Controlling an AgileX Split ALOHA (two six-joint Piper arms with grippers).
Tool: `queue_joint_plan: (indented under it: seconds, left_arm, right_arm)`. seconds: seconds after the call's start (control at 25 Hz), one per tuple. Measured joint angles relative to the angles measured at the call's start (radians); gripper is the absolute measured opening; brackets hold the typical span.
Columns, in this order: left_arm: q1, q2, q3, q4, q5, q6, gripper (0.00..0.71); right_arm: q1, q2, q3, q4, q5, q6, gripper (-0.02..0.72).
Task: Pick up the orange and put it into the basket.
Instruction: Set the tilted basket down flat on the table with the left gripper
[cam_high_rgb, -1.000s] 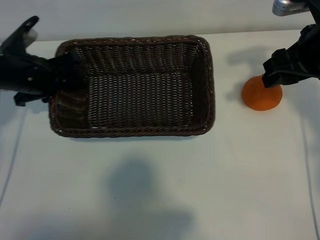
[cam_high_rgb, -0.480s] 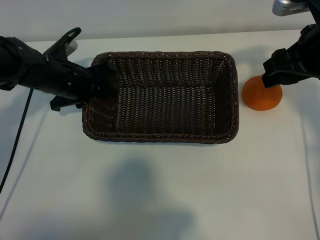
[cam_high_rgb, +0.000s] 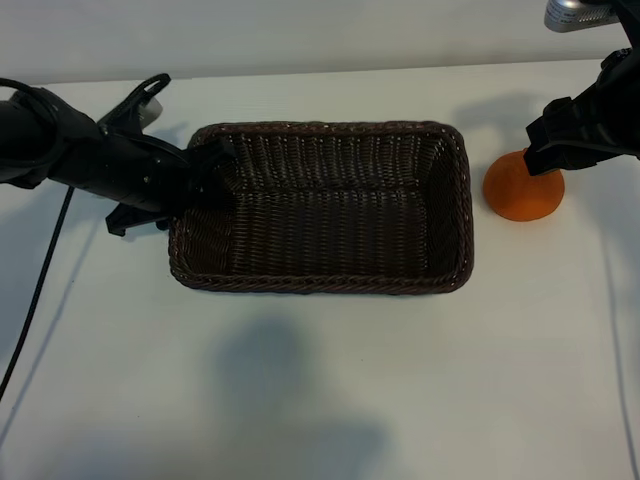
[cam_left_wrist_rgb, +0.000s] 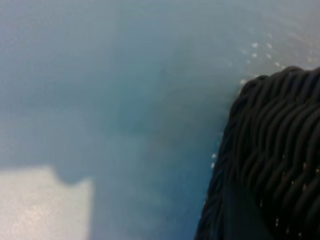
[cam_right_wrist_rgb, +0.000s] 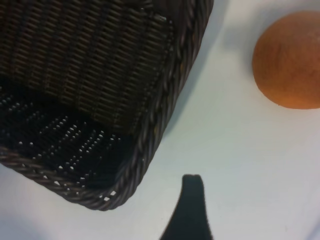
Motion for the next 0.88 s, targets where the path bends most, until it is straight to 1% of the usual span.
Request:
queue_joint_plan:
  seconds: [0.56, 0.6, 0.64, 0.76, 0.84, 0.88]
  left_arm:
    - [0.0, 0.004, -0.005, -0.007, 0.022, 0.007, 0.33]
    - [0.0, 0.004, -0.005, -0.008, 0.028, 0.01, 0.347]
    - [0.0, 0.004, -0.005, -0.012, 0.034, 0.012, 0.38]
    - [0.0, 0.004, -0.005, -0.019, 0.049, 0.013, 0.571]
    - [0.0, 0.004, -0.005, -0.02, 0.056, 0.016, 0.666]
    - [0.0, 0.004, -0.005, -0.021, 0.059, 0.018, 0.691]
  right_arm:
    - [0.0, 0.0, 0.0, 0.0, 0.0, 0.0, 0.594]
    - [0.0, 0.0, 0.0, 0.0, 0.0, 0.0, 0.594]
    - [0.0, 0.0, 0.0, 0.0, 0.0, 0.0, 0.594]
    - [0.0, 0.0, 0.0, 0.0, 0.0, 0.0, 0.594]
    - [0.0, 0.0, 0.0, 0.0, 0.0, 0.0, 0.594]
    - [0.0, 0.0, 0.0, 0.0, 0.0, 0.0, 0.594]
